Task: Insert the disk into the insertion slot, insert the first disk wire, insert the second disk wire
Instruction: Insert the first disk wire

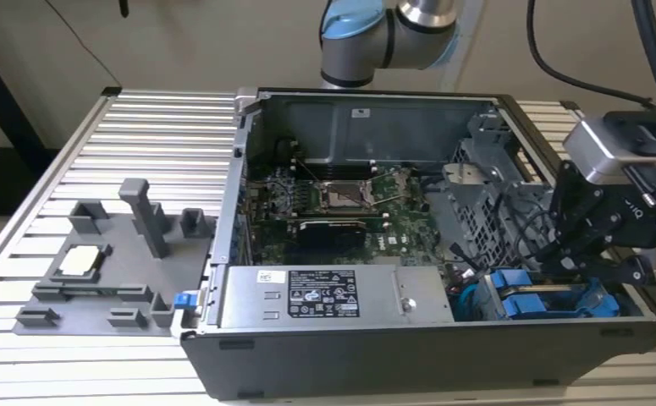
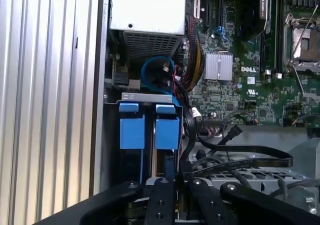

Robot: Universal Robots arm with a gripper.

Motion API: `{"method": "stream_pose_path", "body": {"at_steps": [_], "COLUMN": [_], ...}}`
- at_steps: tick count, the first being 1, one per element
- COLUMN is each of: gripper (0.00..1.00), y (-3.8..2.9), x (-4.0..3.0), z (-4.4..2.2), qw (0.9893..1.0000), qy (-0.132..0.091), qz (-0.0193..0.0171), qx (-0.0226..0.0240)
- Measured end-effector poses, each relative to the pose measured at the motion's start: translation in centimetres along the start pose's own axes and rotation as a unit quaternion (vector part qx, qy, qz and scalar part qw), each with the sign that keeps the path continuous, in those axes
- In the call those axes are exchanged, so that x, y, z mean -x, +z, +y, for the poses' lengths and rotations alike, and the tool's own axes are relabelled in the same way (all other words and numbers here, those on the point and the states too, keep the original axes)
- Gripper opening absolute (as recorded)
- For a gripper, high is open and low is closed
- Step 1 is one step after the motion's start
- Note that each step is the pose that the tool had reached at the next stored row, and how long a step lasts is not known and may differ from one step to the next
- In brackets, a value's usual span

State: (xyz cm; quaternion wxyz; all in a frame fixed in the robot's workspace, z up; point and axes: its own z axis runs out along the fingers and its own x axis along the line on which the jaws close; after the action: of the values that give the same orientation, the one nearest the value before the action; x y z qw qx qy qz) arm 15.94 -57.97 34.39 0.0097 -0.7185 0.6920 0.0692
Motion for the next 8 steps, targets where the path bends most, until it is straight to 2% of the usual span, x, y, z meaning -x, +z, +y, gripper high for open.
{"method": "stream_pose_path", "body": {"at_steps": [8], "gripper": [0.16], "y": [0.30], "x": [-0.15], "z": [-0.36], "qw": [1.0000], "qy": [0.003], "qz": [-0.0002], "qx": [0.0004]}}
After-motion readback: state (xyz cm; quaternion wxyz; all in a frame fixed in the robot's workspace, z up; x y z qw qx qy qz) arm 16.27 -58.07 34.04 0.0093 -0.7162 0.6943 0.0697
